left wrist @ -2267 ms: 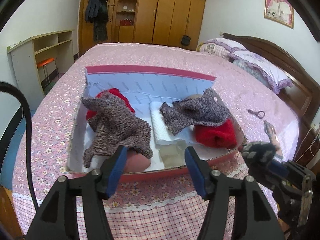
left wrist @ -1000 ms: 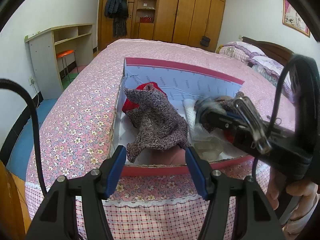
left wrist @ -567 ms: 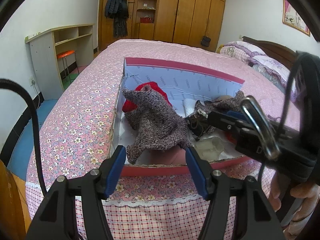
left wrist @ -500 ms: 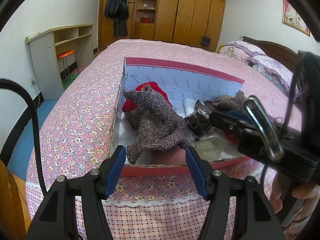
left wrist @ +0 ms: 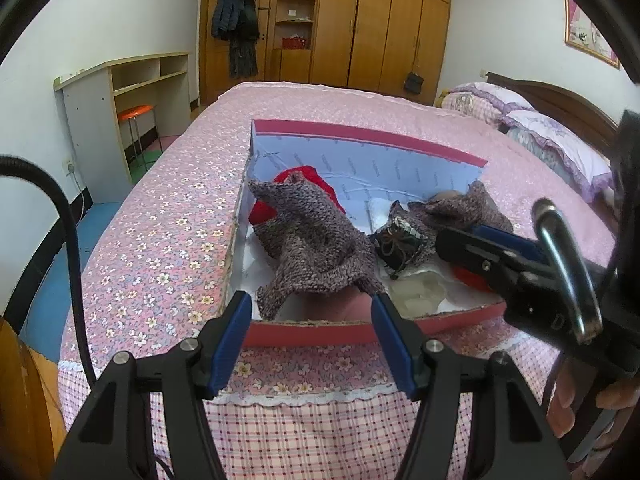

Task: Organize soft objects

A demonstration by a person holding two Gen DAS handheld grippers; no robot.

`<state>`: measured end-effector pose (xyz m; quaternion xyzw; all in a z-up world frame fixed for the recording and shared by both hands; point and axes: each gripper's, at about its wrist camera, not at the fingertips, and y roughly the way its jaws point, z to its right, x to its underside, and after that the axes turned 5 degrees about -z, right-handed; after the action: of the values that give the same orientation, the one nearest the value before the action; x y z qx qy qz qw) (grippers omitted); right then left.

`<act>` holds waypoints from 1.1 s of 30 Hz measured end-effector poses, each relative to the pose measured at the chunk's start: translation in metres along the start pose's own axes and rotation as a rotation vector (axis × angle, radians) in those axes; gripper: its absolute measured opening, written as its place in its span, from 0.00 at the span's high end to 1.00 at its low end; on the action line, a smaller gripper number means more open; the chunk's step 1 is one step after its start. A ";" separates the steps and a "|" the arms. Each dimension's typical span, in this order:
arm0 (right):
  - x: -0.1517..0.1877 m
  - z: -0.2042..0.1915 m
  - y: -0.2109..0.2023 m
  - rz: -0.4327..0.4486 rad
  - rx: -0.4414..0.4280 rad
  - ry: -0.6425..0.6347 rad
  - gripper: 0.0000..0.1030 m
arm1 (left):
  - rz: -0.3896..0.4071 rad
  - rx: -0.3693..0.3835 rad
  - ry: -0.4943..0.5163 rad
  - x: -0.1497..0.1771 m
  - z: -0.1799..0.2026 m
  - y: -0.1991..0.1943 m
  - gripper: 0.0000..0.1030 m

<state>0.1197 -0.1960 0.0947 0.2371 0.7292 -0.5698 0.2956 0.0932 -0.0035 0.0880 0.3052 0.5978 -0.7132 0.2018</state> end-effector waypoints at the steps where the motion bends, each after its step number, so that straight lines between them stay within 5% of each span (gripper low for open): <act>1: 0.000 -0.001 -0.001 0.003 -0.001 -0.001 0.46 | 0.000 -0.001 -0.001 0.000 0.000 -0.001 0.36; 6: 0.006 -0.003 -0.012 0.027 0.010 -0.009 0.33 | 0.004 -0.001 -0.009 0.003 -0.001 -0.012 0.35; 33: 0.049 -0.016 -0.072 0.074 -0.014 0.027 0.33 | 0.024 -0.027 -0.006 0.038 -0.004 -0.068 0.29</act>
<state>0.0330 -0.1968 0.1136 0.2698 0.7279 -0.5500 0.3082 0.0217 0.0174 0.1112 0.3074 0.6033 -0.7034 0.2161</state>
